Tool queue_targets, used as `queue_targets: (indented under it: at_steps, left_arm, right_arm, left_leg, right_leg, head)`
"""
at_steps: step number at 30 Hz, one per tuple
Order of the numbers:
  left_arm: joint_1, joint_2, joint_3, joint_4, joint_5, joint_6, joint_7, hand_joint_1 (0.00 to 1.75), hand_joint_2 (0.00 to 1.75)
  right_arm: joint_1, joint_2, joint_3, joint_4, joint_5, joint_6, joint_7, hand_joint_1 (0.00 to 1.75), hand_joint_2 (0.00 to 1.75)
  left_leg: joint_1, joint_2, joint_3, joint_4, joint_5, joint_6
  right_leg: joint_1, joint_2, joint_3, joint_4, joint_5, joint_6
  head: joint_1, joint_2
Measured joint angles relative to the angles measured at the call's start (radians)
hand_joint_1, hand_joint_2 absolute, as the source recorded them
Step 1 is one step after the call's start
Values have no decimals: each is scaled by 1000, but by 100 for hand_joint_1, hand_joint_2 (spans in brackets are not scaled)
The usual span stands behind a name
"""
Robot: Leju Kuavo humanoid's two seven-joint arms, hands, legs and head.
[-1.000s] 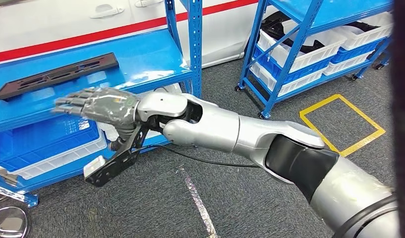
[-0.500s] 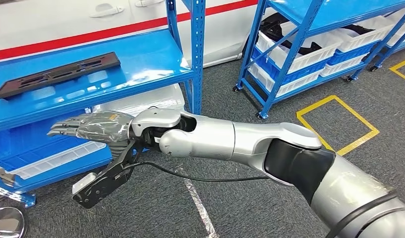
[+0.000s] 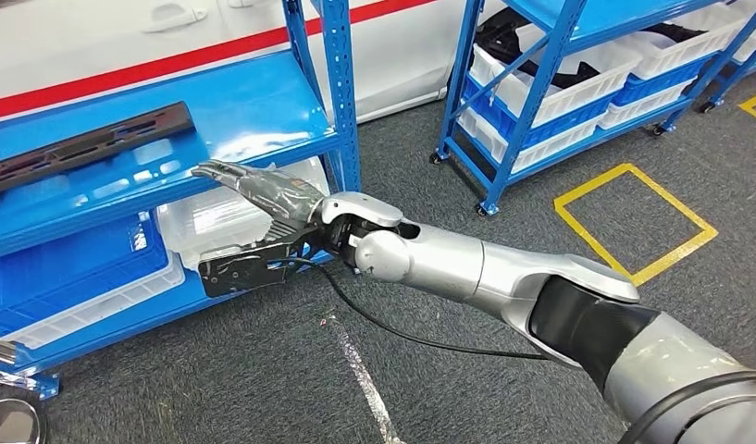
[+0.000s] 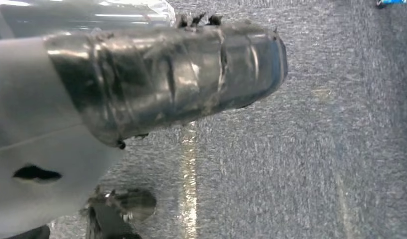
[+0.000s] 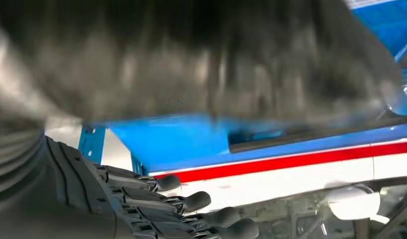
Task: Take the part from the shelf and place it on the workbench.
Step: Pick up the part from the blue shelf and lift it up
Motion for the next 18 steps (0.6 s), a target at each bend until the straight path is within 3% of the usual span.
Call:
queue_targets:
  at_steps: [2, 3, 6, 7, 9, 12, 14, 16, 17, 18]
  left_arm:
    - [1, 1, 0, 0, 8, 1, -6, 0, 0]
    - [1, 2, 0, 0, 11, 2, -8, 0, 0]
    - [-1, 3, 0, 0, 17, 2, -14, 0, 0]
    - [-4, 3, 0, 0, 21, 3, -17, 0, 0]
    - [-9, 4, 0, 0, 31, 5, -25, 0, 0]
    - [-8, 5, 0, 0, 43, 11, -34, 0, 0]
    - [-7, 5, 0, 0, 44, 13, -35, 0, 0]
    - [-8, 6, 0, 0, 46, 14, -36, 0, 0]
    - [-7, 6, 0, 0, 47, 14, -36, 0, 0]
    - [-7, 6, 0, 0, 48, 14, -36, 0, 0]
  right_arm:
    - [13, -1, -2, -1, 10, 0, 0, 0, 0]
    - [17, -1, -3, -2, 16, 0, 0, 0, 0]
    - [19, -1, -10, -7, 25, 0, 1, 0, 0]
    - [18, -1, -12, -8, 26, 0, 1, 0, 0]
    - [20, -1, -14, -9, 28, 0, 1, 0, 0]
    - [22, -1, -17, -14, 37, 0, -2, 0, 0]
    - [22, -1, -20, -16, 42, 0, -4, 0, 0]
    - [27, -1, -21, -17, 43, 0, -4, 0, 0]
    - [30, -1, -21, -17, 43, 0, -4, 0, 0]
    - [33, -1, -21, -17, 43, 0, -4, 0, 0]
  left_leg:
    - [-2, -1, -55, 73, 1, 5]
    - [-5, -1, -60, 61, 28, 11]
    - [-20, 16, -9, -100, 137, 40]
    - [-27, 24, 10, -144, 151, 48]
    - [-37, 28, 23, -177, 149, 56]
    - [-28, 4, 36, -206, 160, 62]
    - [-21, -9, 43, -218, 168, 65]
    - [-20, -27, 43, -218, 169, 67]
    - [-20, -37, 43, -217, 169, 67]
    - [-19, -48, 43, -215, 168, 66]
  right_leg:
    - [7, -2, 6, 0, -5, -7]
    - [11, -3, 10, 0, -7, -9]
    - [19, -10, 26, -1, -15, -11]
    - [21, -14, 28, -2, -16, -9]
    - [22, -26, 29, -8, -14, -2]
    - [22, -34, 27, 1, -27, 13]
    - [20, -18, -6, 82, -76, 21]
    - [16, -9, -63, 207, -128, 27]
    - [13, -8, -81, 243, -134, 31]
    - [10, -7, -82, 243, -121, 34]
  head:
    - [0, 0]
    - [0, 0]
    - [0, 0]
    - [0, 0]
    - [0, 0]
    - [1, 0]
    - [2, 0]
    - [2, 0]
    - [2, 0]
    - [2, 0]
